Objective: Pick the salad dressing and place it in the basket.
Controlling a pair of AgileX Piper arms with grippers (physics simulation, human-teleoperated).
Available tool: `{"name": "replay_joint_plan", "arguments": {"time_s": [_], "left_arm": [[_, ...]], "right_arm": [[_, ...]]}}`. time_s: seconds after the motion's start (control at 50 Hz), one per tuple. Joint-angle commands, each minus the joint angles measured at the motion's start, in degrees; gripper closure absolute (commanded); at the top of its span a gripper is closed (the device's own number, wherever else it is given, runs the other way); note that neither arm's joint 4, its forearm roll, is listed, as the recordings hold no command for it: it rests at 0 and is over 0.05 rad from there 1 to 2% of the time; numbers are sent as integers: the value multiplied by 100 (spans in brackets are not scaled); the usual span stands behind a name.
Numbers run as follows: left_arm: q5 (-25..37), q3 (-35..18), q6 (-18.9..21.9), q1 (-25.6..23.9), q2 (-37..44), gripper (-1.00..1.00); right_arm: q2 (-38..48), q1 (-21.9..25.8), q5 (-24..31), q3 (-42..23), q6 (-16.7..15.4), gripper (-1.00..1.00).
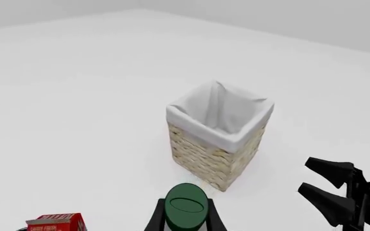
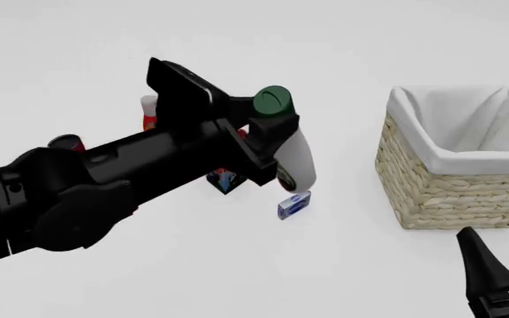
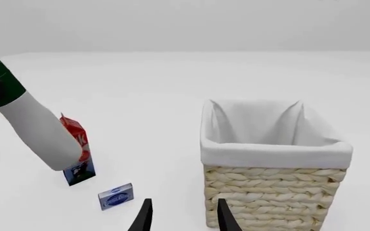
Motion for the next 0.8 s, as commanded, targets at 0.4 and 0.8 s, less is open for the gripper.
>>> {"name": "replay_joint_plan", "arguments": {"time_s": [0.4,0.8], "left_arm": [[-580,121,-209,125,615,100],[-599,143,-297,39,613,100]], "right_arm": [[1,-5,26,-62,-25,-100],[0,3,76,-143,-80,-100]]}}
